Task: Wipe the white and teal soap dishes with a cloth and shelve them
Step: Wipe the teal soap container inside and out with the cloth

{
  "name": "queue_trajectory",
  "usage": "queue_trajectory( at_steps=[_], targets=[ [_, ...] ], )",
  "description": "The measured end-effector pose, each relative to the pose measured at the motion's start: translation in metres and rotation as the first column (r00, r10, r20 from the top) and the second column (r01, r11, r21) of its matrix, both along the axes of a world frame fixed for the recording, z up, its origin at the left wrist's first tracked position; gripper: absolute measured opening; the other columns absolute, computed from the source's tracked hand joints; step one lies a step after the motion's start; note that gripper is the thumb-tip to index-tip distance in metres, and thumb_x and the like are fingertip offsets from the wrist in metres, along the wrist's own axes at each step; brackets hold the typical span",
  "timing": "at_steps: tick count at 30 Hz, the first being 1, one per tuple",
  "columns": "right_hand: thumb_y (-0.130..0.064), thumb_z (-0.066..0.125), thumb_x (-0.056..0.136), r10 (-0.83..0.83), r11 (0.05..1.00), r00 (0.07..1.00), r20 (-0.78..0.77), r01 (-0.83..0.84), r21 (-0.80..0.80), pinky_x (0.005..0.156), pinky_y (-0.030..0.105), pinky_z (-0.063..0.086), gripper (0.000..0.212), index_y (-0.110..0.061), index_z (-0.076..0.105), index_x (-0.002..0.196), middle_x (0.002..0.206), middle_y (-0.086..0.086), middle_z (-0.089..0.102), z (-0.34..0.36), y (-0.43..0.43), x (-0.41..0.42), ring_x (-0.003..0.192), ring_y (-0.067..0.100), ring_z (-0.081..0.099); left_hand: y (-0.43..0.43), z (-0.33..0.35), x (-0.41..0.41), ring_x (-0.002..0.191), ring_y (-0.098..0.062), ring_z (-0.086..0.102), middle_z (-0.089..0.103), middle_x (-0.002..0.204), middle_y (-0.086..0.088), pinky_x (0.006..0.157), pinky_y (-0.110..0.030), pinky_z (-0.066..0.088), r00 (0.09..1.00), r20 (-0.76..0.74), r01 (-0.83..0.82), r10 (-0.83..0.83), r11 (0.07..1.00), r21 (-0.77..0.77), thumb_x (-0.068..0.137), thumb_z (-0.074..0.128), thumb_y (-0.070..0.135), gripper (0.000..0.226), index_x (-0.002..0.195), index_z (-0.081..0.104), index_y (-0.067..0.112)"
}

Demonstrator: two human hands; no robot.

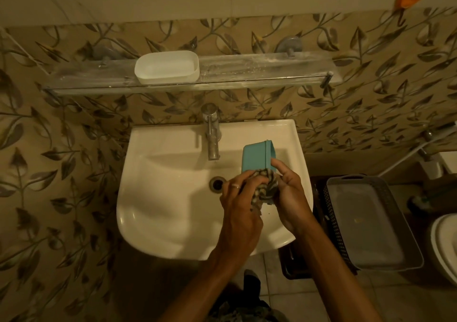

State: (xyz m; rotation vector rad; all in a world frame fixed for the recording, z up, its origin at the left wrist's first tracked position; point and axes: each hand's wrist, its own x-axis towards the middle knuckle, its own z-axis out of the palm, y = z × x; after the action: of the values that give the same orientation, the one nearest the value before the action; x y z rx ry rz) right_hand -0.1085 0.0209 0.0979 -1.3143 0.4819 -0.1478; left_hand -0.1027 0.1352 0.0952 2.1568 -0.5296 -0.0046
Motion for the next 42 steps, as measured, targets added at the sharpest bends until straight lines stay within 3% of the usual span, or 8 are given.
queue_trajectory(
  at_steps=[5, 10, 15, 23, 27, 32, 37, 42],
  targets=[
    [-0.021, 0.041, 0.101, 0.100, 0.993, 0.995, -0.012, -0.100, -0.056, 0.071, 0.031, 0.057, 0.030, -0.031, 0.059, 0.124, 0.112, 0.006, 0.070, -0.009, 0.010, -0.006, 0.101, 0.024, 0.068, -0.006, 0.014, 0.043, 0.118, -0.017, 0.044, 0.052, 0.127, -0.002, 0.096, -0.019, 0.037, 0.999, -0.017, -0.035, 0.035, 0.999, -0.010, 0.084, 0.057, 0.002, 0.043, 0.121, 0.055, 0.023],
    [-0.018, 0.041, 0.102, 0.103, 0.991, 0.994, -0.034, -0.105, -0.080, 0.066, 0.020, 0.053, 0.029, -0.033, 0.062, 0.115, 0.101, -0.006, 0.073, -0.011, 0.012, -0.008, 0.092, 0.012, 0.069, -0.009, 0.019, 0.068, 0.117, -0.017, 0.046, 0.055, 0.124, 0.003, 0.098, -0.037, 0.042, 0.999, -0.028, -0.032, 0.033, 0.999, 0.025, 0.087, 0.049, 0.003, 0.040, 0.119, 0.056, 0.027],
    [-0.016, 0.039, 0.102, 0.051, 0.995, 0.999, 0.012, -0.050, -0.088, 0.071, 0.028, 0.056, 0.030, -0.024, 0.060, 0.122, 0.108, 0.003, 0.072, -0.004, 0.003, -0.001, 0.099, 0.020, 0.069, -0.002, 0.005, 0.025, 0.119, -0.016, 0.042, 0.048, 0.132, -0.003, 0.097, -0.019, 0.040, 0.999, -0.003, 0.052, -0.052, 0.998, 0.020, 0.086, 0.055, 0.003, 0.043, 0.125, 0.053, 0.022],
    [-0.011, 0.036, 0.103, 0.066, 0.994, 0.998, -0.008, -0.066, -0.087, 0.071, 0.026, 0.057, 0.036, -0.032, 0.061, 0.116, 0.106, -0.006, 0.073, -0.007, 0.015, -0.006, 0.100, 0.015, 0.069, 0.015, -0.010, 0.007, 0.116, -0.025, 0.045, 0.050, 0.129, -0.009, 0.097, -0.039, 0.044, 0.999, 0.036, 0.000, -0.001, 1.000, 0.003, 0.078, 0.056, -0.002, 0.050, 0.123, 0.056, 0.020],
    [-0.016, 0.038, 0.103, 0.119, 0.985, 0.993, -0.023, -0.121, -0.127, 0.082, 0.038, 0.058, 0.031, -0.019, 0.054, 0.129, 0.116, 0.007, 0.066, -0.012, 0.026, -0.010, 0.105, 0.022, 0.065, 0.009, -0.001, 0.047, 0.117, -0.022, 0.042, 0.047, 0.130, -0.005, 0.098, -0.041, 0.043, 0.999, 0.021, -0.046, 0.046, 0.999, -0.003, 0.080, 0.056, 0.001, 0.050, 0.125, 0.052, 0.022],
    [-0.012, 0.038, 0.103, 0.145, 0.973, 0.989, -0.029, -0.148, -0.174, 0.077, 0.025, 0.055, 0.031, -0.028, 0.058, 0.121, 0.108, -0.004, 0.068, -0.004, 0.026, -0.008, 0.097, 0.011, 0.067, 0.005, 0.008, 0.081, 0.111, -0.016, 0.043, 0.053, 0.125, 0.001, 0.096, -0.043, 0.041, 0.997, 0.031, -0.074, 0.074, 0.997, -0.013, 0.084, 0.047, 0.003, 0.047, 0.123, 0.051, 0.030],
    [-0.013, 0.037, 0.103, 0.074, 0.987, 0.997, -0.015, -0.075, -0.141, 0.085, 0.038, 0.057, 0.031, -0.026, 0.058, 0.123, 0.117, 0.007, 0.067, 0.002, 0.018, 0.000, 0.107, 0.021, 0.065, 0.008, 0.000, 0.039, 0.117, -0.010, 0.037, 0.047, 0.133, -0.001, 0.098, -0.032, 0.042, 0.998, 0.064, -0.002, 0.004, 0.999, -0.034, 0.089, 0.050, 0.013, 0.040, 0.126, 0.049, 0.028],
    [-0.007, 0.036, 0.102, -0.044, 0.998, 0.999, 0.024, 0.042, 0.042, 0.083, 0.039, 0.057, 0.034, -0.015, 0.052, 0.132, 0.120, 0.014, 0.066, 0.005, 0.004, 0.006, 0.107, 0.025, 0.066, 0.026, -0.013, -0.016, 0.124, -0.012, 0.038, 0.042, 0.135, 0.001, 0.099, -0.021, 0.042, 0.996, 0.000, 0.091, -0.091, 0.994, -0.054, 0.086, 0.052, -0.002, 0.048, 0.124, 0.054, 0.027]
  ],
)
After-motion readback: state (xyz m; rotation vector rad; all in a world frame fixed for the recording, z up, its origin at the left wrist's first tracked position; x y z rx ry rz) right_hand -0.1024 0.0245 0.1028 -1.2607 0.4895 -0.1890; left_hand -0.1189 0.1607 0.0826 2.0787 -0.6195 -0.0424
